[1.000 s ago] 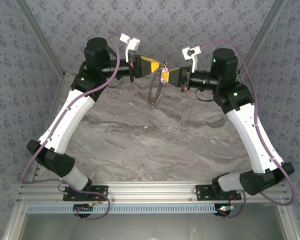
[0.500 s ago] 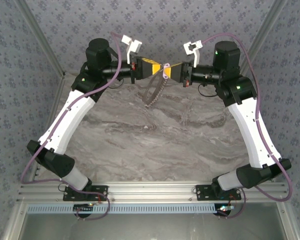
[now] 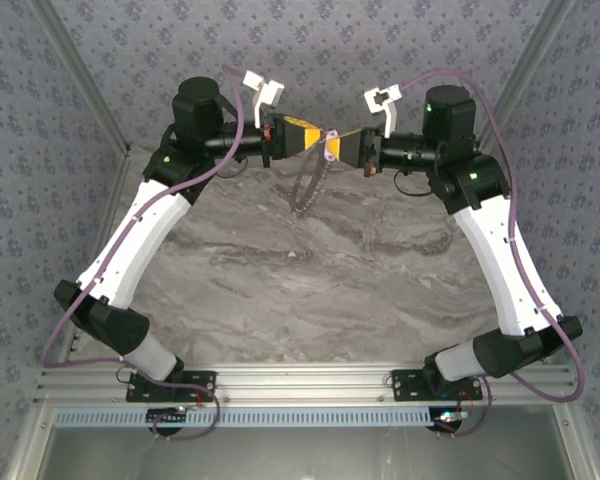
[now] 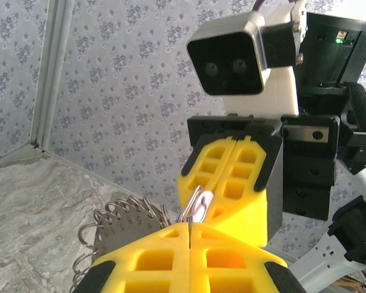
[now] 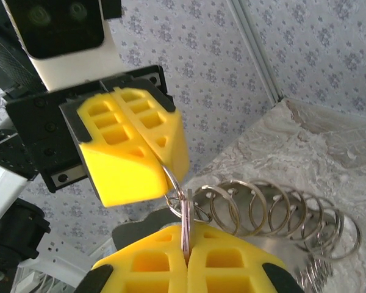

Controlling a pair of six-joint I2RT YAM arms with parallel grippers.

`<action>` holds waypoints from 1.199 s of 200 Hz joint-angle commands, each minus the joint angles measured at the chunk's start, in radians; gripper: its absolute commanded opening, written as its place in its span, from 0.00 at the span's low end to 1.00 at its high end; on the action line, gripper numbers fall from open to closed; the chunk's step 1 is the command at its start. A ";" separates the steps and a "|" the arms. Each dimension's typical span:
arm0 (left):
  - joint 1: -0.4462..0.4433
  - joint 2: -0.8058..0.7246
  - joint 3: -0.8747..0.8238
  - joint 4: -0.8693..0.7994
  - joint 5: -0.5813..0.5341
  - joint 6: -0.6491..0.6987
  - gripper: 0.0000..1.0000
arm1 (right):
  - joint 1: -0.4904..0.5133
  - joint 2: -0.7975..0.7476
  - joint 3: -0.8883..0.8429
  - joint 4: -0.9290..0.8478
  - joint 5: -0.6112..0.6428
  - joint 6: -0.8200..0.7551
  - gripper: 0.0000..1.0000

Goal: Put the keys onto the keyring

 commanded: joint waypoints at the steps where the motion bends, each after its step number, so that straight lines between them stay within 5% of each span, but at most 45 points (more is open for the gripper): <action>1: -0.007 -0.016 0.016 0.019 -0.010 0.020 0.00 | 0.028 -0.021 -0.031 0.014 0.006 0.002 0.00; 48: -0.008 -0.011 0.019 0.021 -0.007 0.018 0.00 | 0.072 -0.017 -0.052 0.017 0.018 0.000 0.00; 139: -0.007 -0.013 0.013 0.022 0.008 0.014 0.00 | -0.026 0.002 0.047 -0.046 -0.014 -0.026 0.00; 240: -0.010 -0.014 0.009 0.026 0.015 0.010 0.00 | -0.017 0.060 0.163 -0.103 -0.029 -0.050 0.00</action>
